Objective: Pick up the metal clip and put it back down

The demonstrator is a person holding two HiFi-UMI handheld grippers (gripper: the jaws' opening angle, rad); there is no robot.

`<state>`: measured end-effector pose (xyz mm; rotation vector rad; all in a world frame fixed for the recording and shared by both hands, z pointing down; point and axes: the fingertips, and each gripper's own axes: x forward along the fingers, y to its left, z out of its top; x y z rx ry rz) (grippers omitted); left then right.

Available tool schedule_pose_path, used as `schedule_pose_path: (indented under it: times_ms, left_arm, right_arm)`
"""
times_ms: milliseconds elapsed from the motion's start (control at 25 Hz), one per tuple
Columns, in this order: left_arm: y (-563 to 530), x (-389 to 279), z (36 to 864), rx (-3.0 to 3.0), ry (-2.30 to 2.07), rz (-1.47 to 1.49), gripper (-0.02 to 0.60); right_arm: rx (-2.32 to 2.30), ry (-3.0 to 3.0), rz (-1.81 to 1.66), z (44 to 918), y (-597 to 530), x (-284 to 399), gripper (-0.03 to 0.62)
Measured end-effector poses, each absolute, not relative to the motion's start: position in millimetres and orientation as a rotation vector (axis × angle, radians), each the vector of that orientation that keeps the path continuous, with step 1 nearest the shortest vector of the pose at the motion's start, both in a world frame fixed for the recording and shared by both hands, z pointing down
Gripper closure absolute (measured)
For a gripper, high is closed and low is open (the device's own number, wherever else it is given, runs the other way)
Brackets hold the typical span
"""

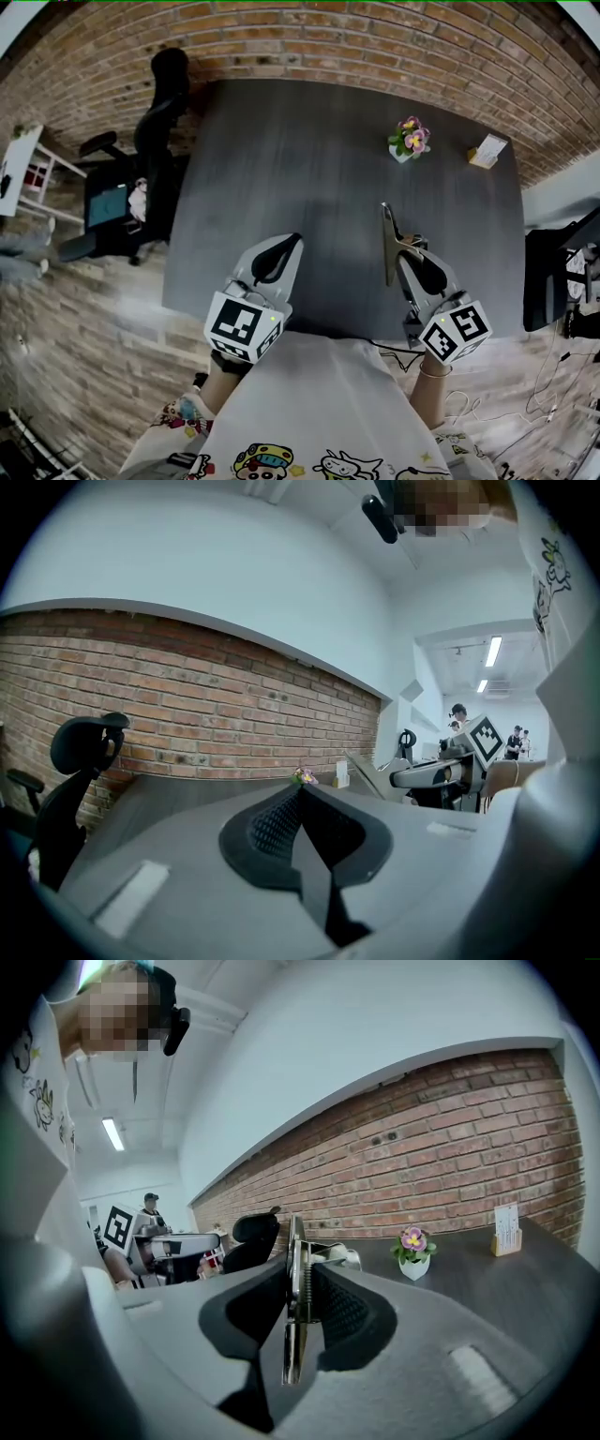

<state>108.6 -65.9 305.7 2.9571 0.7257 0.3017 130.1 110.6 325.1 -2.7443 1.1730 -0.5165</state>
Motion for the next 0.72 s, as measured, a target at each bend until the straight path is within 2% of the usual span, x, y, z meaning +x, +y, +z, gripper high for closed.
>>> schedule_pose_path:
  times_ms: [720]
  left_arm:
    - [-64,116,317,2.949,0.708,0.345,0.581]
  right_arm:
    - [-2.732,1.147,-0.562,334,122,137,0.502]
